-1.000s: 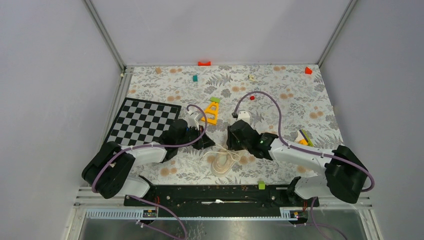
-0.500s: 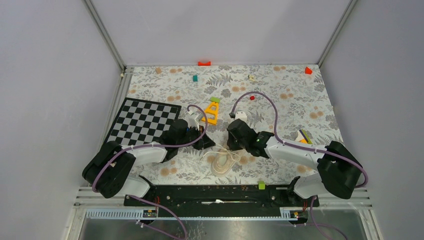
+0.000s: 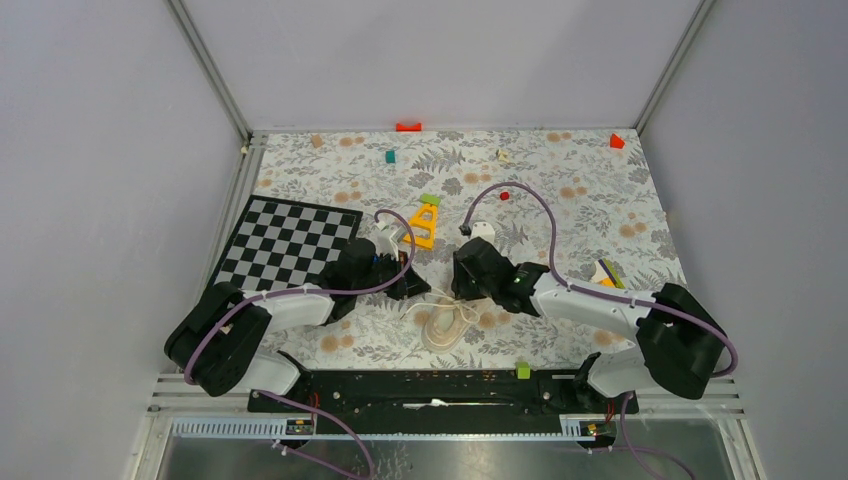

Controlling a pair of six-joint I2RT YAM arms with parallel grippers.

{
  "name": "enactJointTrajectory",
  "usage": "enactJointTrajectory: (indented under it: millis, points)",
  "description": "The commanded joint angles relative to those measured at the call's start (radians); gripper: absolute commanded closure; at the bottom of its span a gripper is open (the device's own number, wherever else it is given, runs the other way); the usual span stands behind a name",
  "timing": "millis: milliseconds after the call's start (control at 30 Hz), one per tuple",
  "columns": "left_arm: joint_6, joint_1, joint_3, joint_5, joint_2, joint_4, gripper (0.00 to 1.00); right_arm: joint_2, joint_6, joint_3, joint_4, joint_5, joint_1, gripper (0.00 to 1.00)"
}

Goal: Tie the shoes
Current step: Tie the shoelace on the shoe.

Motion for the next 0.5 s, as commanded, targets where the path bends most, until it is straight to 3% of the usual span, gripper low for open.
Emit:
enactJointTrajectory:
  millis: [0, 67, 233, 467]
  points:
    - [0.010, -0.001, 0.021, 0.009, -0.009, 0.055, 1.00, 0.028, -0.006, 0.034, 0.022, 0.005, -0.007, 0.64]
    - [0.011, -0.001, 0.019, 0.010, -0.012, 0.054, 1.00, 0.032, -0.008, 0.038, 0.027, 0.000, -0.007, 0.68]
    - [0.011, -0.001, 0.016, 0.010, -0.014, 0.057, 1.00, 0.001, -0.009, 0.028, 0.029, 0.009, -0.007, 1.00]
    - [0.012, -0.001, 0.013, 0.016, -0.011, 0.060, 1.00, -0.069, -0.030, 0.037, 0.019, 0.062, -0.007, 1.00]
